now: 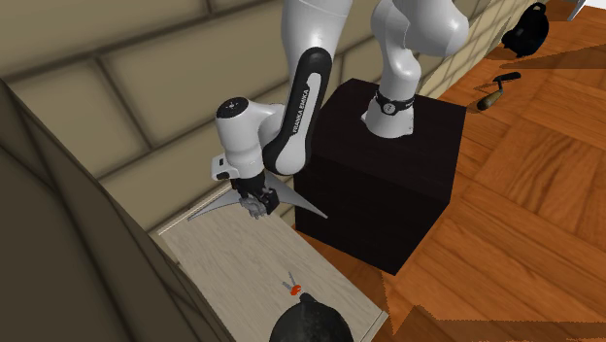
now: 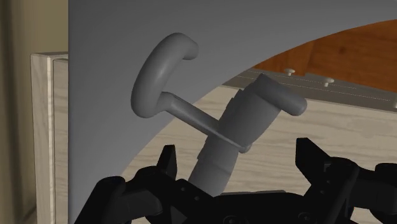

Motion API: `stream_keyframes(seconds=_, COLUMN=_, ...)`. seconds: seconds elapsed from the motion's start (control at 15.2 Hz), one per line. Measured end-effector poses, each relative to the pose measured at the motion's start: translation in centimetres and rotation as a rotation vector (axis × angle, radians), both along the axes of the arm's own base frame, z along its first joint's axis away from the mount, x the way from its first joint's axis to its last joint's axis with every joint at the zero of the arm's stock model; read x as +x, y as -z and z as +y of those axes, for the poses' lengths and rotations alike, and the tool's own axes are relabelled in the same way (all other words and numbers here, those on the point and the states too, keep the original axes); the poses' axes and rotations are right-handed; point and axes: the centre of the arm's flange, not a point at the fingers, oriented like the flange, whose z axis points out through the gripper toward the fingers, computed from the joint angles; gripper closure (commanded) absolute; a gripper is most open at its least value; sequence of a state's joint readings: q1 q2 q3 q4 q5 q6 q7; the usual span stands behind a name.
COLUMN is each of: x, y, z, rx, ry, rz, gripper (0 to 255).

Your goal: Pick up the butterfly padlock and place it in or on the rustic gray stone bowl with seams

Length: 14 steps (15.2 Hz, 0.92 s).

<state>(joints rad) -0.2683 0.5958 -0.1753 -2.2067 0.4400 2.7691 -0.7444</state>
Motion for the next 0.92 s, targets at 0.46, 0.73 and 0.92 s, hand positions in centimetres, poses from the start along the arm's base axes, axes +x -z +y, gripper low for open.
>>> stream_keyframes(seconds=0.46, x=0.1, y=-0.2, z=-0.1, rx=-0.003, ry=0.002, rz=-0.005, gripper=255)
stream_keyframes(seconds=0.73, x=0.1, y=-0.2, z=-0.2, rx=-0.005, ry=0.003, rz=-0.006, gripper=255)
stream_keyframes(seconds=0.92, x=0.0, y=-1.1, z=-0.1, rx=-0.001, ry=0.000, rz=-0.001, gripper=255)
